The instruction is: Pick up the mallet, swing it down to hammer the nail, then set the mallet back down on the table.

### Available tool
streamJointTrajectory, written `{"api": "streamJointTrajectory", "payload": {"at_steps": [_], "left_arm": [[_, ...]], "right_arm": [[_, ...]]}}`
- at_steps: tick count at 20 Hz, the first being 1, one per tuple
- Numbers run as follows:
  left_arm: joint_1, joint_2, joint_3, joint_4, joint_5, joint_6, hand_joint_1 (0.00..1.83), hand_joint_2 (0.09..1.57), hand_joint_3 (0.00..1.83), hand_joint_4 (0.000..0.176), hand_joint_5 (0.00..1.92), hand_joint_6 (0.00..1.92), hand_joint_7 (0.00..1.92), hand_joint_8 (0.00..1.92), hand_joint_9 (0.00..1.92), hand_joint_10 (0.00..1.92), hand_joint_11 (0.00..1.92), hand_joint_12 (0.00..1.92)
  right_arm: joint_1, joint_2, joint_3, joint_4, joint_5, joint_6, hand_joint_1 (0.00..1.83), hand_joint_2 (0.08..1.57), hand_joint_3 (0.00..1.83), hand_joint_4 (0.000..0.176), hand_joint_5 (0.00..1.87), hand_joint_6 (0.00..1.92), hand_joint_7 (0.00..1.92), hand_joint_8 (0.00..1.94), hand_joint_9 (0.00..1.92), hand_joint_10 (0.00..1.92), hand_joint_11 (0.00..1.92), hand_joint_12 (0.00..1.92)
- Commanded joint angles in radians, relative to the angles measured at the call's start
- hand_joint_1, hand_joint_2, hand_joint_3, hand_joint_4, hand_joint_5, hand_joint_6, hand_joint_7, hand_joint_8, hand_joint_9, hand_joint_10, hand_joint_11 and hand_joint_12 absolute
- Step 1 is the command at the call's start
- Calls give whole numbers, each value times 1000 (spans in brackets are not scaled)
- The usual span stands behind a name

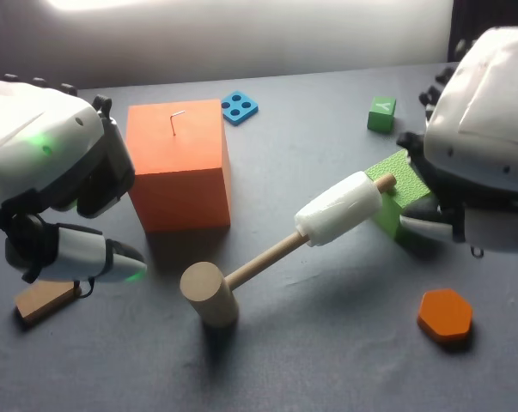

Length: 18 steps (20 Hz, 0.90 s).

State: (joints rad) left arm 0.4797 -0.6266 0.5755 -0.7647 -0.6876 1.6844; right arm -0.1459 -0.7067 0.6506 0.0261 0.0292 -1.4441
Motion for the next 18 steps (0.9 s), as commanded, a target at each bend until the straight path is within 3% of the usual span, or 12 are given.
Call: {"api": "streamJointTrajectory", "payload": {"at_steps": [1,4,10,11,13,15,16,18], "left_arm": [[-9,3,4,40,-79,8,0,1140,138,0,69,46,43,44,51,53,26,303],[-10,3,6,39,-74,9,0,1192,16,0,56,1,41,1,49,2,6,242],[-9,3,19,48,-53,-9,0,1197,12,0,70,6,38,0,38,0,3,232],[-7,4,24,70,-48,-31,0,1202,10,0,66,2,20,3,12,5,0,146],[1,4,49,171,-20,-135,0,1201,6,0,72,4,22,5,15,8,9,128],[6,4,74,254,7,-218,0,1201,5,0,77,5,30,7,24,9,19,132],[12,4,90,311,22,-273,0,1197,3,0,72,3,30,6,23,8,19,133],[29,4,127,473,49,-422,0,1198,3,0,80,6,40,9,28,9,15,131]], "right_arm": [[40,4,-2,24,29,-8,65,1109,144,0,41,29,13,23,0,16,0,16],[106,4,-2,39,-98,71,66,1162,11,0,14,2,4,0,1,0,0,0],[114,3,-2,37,-137,102,115,1149,0,0,40,11,20,5,7,2,0,0],[118,2,0,37,-155,117,138,1132,0,0,21,2,3,0,1,0,0,0],[139,-7,12,23,-222,200,501,1039,0,0,0,0,0,0,0,0,0,0],[151,-29,14,-296,-296,525,823,918,0,0,0,0,0,0,0,0,0,0],[149,-41,14,-445,-321,645,1038,868,0,0,0,0,0,0,0,0,0,0],[131,-59,13,-635,-289,794,1183,848,0,0,0,0,0,0,0,0,0,0]]}}
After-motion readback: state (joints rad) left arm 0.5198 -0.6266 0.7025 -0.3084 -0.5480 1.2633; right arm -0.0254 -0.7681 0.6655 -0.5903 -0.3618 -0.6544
